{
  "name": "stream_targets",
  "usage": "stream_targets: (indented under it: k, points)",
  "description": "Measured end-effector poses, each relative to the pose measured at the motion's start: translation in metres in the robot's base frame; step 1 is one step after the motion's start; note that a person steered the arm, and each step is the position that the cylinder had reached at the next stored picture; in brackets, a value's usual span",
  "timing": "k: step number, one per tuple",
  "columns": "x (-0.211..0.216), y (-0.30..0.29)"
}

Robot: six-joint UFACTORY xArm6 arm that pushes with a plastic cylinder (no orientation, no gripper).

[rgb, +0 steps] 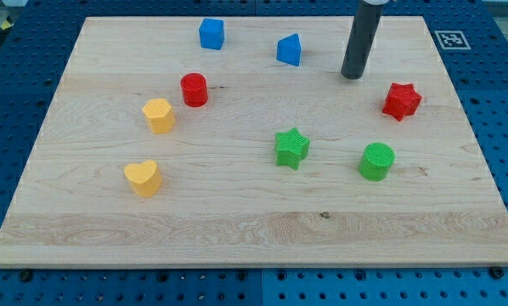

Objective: Place the blue triangle to the top center of board

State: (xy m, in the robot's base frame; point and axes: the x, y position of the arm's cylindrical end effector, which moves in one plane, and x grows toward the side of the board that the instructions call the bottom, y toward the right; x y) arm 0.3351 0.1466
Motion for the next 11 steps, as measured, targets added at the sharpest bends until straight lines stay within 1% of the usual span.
stream_targets:
  k: [2,3,5,6,7,8,9,10,11]
  points:
    - [-0.010,-0.034]
    - [-0.033,-0.077]
    - [-0.066,-0.132]
    - [-0.074,-0.148]
    - [-0.063,-0.149]
    - [-0.034,-0.166]
    - [-0.030,-0.169]
    - [-0.003,-0.196]
    - [-0.001,-0.214]
